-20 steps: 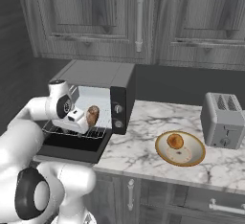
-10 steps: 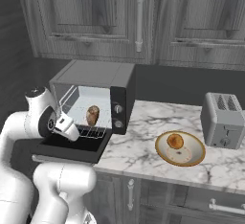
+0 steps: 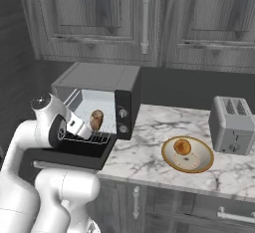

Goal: Pick up the heated bread from the toaster oven and place it in the bowl. Then move the bread bowl to the dining counter.

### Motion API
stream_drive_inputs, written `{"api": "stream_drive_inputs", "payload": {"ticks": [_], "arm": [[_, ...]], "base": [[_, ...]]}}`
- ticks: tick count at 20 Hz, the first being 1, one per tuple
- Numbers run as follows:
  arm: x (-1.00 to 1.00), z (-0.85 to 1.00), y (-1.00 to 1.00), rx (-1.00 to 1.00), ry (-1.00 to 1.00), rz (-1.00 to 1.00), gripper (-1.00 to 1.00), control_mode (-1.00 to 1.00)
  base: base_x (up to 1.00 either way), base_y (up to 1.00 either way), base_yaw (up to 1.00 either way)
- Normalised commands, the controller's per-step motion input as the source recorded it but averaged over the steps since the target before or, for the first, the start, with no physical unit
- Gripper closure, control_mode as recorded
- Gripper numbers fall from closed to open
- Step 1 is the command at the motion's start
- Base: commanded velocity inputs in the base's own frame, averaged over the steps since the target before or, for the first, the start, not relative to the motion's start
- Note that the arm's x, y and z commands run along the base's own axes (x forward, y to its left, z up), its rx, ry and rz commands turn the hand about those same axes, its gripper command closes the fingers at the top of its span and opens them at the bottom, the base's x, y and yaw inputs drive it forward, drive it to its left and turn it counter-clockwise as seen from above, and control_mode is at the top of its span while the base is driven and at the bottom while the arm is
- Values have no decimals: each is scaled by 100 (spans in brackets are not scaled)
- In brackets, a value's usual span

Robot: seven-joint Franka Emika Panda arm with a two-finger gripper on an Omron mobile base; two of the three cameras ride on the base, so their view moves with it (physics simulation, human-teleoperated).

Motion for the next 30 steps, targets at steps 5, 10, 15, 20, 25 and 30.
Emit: {"api": "stream_drive_inputs", "payload": {"ticks": [5,10,15,20,25,30], "arm": [[47,0,-10,0,11,0,-100,-100],[15,0,-6,-1,34,5,-100,-100],[0,0,-1,-1,15,4,-100,-100],[0,-13,-3,-11,-15,0,-100,-100],[0,-26,-2,-11,-32,0,-100,-100],[4,-12,-17,-3,-20,0,-100,-100]], "base": [[0,0,0],[0,0,0],[0,0,0],[0,0,0],[0,0,0],[0,0,0]]}}
